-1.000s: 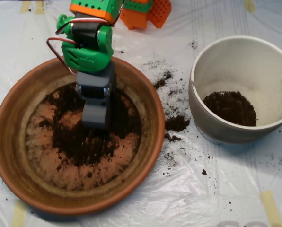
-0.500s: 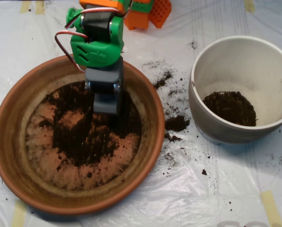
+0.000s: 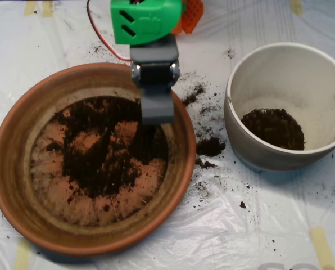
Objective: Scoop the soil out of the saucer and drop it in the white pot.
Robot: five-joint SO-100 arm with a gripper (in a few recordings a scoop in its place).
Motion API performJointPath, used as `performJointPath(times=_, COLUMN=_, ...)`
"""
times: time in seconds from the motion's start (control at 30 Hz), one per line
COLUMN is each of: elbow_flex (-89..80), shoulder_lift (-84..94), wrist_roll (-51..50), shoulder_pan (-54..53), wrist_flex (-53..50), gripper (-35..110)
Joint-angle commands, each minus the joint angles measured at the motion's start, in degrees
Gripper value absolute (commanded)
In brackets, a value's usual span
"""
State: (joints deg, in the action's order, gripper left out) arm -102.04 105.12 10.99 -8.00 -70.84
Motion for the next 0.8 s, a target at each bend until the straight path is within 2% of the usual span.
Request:
performJointPath(times=0.0, elbow_flex=-0.2, shoulder_lift=10.4, wrist_roll=1.8, shoulder_pan=2.8, wrist_flex=0.1, gripper=-1)
performJointPath(times=0.3, elbow_flex=3.9, shoulder_lift=14.4, wrist_roll=0.4, shoulder_pan=12.0, wrist_flex=-4.3, gripper=-1)
performJointPath(times=0.77, elbow_flex=33.7, shoulder_lift=0.2, wrist_roll=-3.6, shoulder_pan=27.9, wrist_flex=-18.3, gripper=-1)
